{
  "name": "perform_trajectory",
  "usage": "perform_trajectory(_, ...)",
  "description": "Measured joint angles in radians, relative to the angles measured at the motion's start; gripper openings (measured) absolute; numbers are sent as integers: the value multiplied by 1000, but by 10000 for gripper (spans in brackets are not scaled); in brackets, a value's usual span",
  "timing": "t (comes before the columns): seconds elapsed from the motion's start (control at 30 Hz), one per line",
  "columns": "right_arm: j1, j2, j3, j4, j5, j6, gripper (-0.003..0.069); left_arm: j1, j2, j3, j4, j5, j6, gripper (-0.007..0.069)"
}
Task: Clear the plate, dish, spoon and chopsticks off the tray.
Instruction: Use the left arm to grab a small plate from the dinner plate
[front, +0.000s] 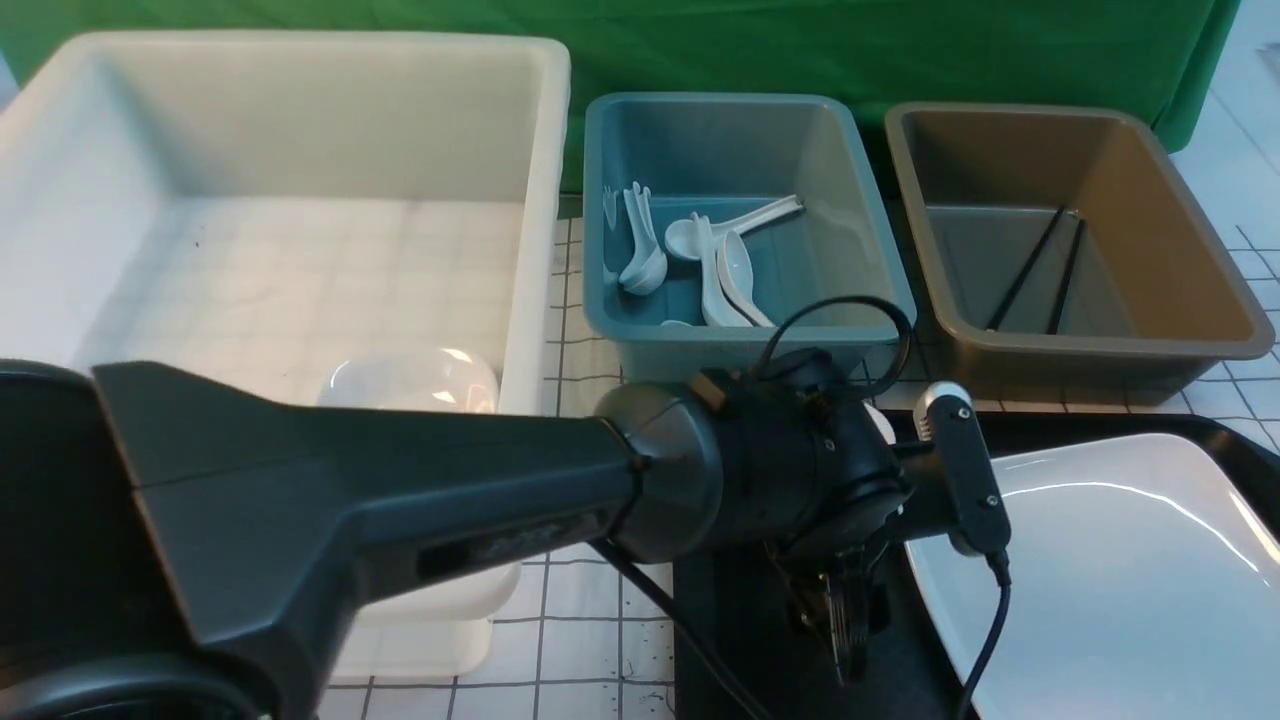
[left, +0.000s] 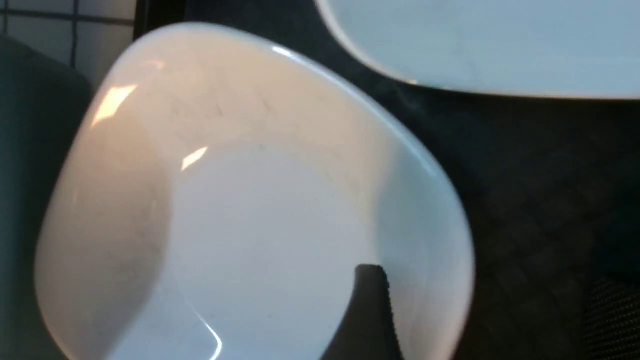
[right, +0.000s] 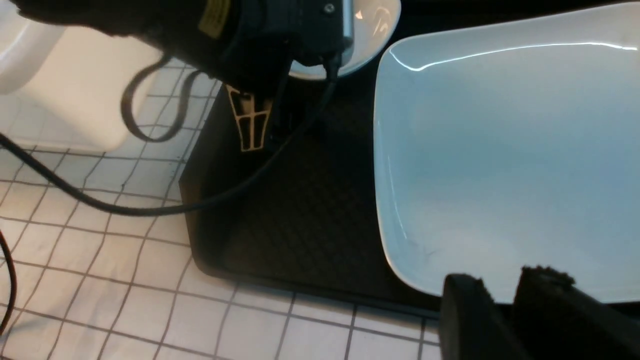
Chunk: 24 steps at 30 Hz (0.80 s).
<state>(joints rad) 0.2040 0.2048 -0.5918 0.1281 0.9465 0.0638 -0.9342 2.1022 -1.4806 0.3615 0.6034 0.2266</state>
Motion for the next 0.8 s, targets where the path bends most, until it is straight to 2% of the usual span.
perform_trajectory(0.23, 0, 0, 0, 0, 50, 0, 199, 27, 15, -9, 6, -34, -30, 511)
perform_trajectory(0.37, 0, 0, 0, 0, 69, 0, 199, 45, 18, -9, -2, -46, -83, 462)
perform_trajectory(0.47, 0, 0, 0, 0, 72, 0, 199, 45, 19, -9, -20, -44, -124, 346)
perform_trajectory(0.53, 0, 0, 0, 0, 72, 0, 199, 45, 21, -9, -30, -38, -145, 224)
perform_trajectory(0.57, 0, 0, 0, 0, 72, 0, 199, 45, 21, -9, -30, -38, -147, 201)
perform_trajectory(0.63, 0, 0, 0, 0, 72, 0, 199, 45, 19, -14, -30, -55, -145, 105)
perform_trajectory(0.67, 0, 0, 0, 0, 72, 0, 199, 45, 15, -18, -37, -55, -140, 83)
perform_trajectory(0.8, 0, 0, 0, 0, 72, 0, 199, 45, 3, -20, -96, -38, -120, 73)
